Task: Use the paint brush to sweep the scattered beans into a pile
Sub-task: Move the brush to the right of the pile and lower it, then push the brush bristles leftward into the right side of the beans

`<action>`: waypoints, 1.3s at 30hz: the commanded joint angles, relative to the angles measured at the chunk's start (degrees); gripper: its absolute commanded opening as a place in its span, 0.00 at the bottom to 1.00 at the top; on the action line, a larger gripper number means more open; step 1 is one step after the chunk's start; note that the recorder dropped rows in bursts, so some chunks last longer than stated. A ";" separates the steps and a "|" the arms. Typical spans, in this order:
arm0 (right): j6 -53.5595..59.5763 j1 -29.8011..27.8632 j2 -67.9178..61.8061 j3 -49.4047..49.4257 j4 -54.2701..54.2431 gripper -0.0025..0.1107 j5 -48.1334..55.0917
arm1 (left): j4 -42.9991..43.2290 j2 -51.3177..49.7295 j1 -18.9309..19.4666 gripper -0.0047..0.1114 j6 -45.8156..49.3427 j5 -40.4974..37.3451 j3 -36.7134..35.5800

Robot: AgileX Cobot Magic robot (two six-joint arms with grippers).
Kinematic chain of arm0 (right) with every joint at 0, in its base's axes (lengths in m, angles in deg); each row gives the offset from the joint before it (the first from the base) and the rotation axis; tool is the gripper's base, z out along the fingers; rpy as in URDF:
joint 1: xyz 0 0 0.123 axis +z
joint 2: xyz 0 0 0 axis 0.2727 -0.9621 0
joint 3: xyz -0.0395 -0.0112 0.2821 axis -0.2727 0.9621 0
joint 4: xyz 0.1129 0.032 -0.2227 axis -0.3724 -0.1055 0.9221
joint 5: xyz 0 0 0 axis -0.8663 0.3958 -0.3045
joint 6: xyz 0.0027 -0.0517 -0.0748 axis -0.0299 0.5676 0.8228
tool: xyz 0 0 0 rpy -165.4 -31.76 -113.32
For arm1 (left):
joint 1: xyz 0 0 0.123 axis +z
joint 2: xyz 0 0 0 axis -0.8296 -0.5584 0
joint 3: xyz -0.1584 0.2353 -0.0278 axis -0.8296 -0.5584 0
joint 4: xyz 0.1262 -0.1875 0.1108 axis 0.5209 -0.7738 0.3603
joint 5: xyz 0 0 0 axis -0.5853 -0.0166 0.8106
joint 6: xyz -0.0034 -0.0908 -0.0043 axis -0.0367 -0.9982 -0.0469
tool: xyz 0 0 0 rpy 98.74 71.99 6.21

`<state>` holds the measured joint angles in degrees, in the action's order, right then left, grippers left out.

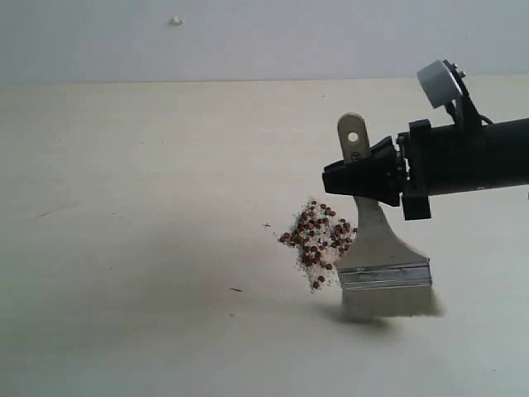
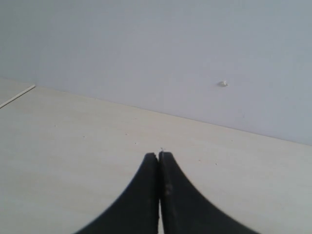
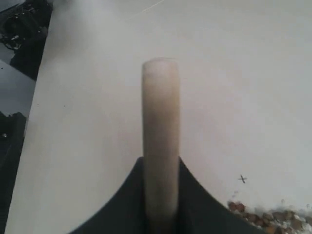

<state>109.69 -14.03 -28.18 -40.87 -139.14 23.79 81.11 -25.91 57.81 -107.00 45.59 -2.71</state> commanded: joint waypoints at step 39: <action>-4.56 8.23 -19.50 -26.47 -2.50 0.02 1.40 | -0.43 0.35 0.24 0.04 0.29 0.21 -0.02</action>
<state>108.06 -5.88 -48.24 -66.44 -142.51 25.12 81.11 -25.91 57.81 -107.00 45.59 -2.71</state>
